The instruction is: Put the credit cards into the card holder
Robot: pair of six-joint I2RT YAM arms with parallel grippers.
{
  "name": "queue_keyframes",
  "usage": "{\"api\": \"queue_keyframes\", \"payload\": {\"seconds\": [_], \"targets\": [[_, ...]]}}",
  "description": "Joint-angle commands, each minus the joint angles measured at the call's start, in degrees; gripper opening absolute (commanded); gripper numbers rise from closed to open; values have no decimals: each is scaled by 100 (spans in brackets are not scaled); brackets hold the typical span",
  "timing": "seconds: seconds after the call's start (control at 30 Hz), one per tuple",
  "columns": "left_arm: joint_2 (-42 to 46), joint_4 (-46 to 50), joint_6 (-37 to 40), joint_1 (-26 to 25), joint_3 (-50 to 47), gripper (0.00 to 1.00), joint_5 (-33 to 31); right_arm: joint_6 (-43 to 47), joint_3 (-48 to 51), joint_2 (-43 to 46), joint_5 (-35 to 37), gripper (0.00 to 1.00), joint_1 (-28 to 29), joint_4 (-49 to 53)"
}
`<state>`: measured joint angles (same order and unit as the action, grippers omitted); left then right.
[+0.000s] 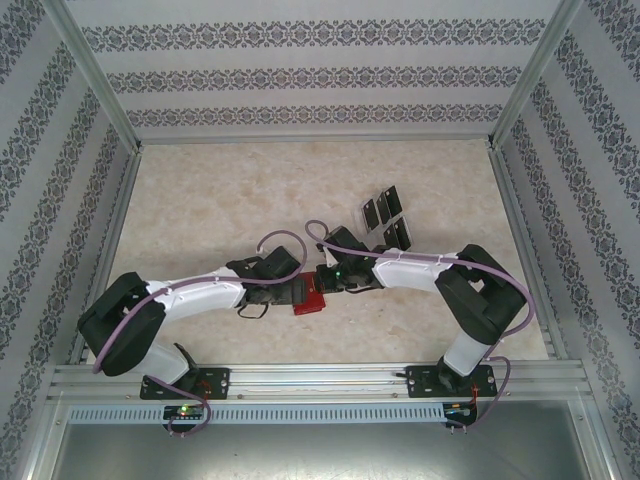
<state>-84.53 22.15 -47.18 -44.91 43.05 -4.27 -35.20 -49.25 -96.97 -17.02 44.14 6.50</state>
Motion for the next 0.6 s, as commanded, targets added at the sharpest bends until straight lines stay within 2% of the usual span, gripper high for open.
{"api": "queue_keyframes", "payload": {"seconds": [0.0, 0.4, 0.57], "targets": [[14, 448, 144, 83, 178, 100, -333, -71, 161, -52, 26, 0, 64, 33], [-316, -254, 662, 158, -19, 100, -208, -14, 94, 108, 46, 0, 64, 192], [-404, -213, 605, 166, -140, 100, -253, 41, -26, 446, 209, 22, 40, 540]]}}
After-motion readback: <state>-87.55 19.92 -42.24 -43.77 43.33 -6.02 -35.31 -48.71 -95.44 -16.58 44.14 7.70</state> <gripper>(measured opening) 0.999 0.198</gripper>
